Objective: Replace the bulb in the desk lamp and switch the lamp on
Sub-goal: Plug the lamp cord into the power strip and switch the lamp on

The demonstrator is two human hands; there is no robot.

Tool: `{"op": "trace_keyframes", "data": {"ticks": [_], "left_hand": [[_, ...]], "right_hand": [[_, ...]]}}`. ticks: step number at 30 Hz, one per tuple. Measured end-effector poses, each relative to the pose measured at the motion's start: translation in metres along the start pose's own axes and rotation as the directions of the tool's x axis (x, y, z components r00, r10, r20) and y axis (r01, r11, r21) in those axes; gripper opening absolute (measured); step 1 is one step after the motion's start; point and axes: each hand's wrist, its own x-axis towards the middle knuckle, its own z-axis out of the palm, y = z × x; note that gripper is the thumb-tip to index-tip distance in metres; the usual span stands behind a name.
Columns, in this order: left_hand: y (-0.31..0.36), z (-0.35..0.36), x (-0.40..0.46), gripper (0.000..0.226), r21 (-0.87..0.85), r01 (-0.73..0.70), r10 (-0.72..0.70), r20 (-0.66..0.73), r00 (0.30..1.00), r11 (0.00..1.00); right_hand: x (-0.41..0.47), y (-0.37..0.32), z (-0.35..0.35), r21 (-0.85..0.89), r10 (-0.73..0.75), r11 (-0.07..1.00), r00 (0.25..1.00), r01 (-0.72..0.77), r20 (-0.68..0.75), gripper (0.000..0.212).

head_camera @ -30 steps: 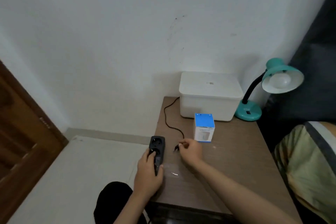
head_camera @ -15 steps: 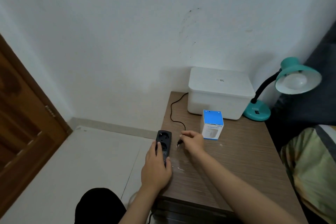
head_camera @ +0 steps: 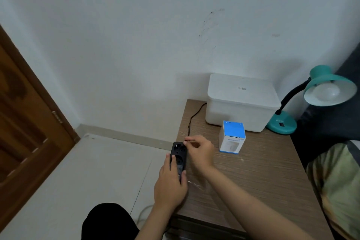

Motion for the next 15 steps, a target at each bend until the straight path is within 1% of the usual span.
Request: {"op": "trace_keyframes", "data": {"ticks": [6, 9, 12, 15], "left_hand": [[-0.002, 0.002, 0.000, 0.064, -0.058, 0.017, -0.018, -0.024, 1.000, 0.998], [-0.002, 0.002, 0.001, 0.064, -0.063, 0.018, -0.020, -0.031, 0.999, 0.998], [-0.003, 0.002, 0.001, 0.064, -0.069, 0.022, -0.024, -0.032, 0.999, 0.997], [-0.003, 0.003, 0.001, 0.064, -0.073, 0.018, -0.021, -0.037, 0.999, 0.997]], "right_hand": [[0.000, 0.009, 0.010, -0.119, -0.139, 0.983, 0.989, 0.143, 0.041, 0.011], [0.000, 0.010, 0.012, -0.138, -0.165, 0.975, 0.983, 0.176, 0.086, 0.011], [0.001, 0.010, 0.013, -0.100, -0.120, 0.986, 0.988, 0.129, 0.096, 0.009], [0.000, 0.016, 0.015, -0.061, -0.014, 0.998, 0.995, 0.020, 0.103, 0.008]]}}
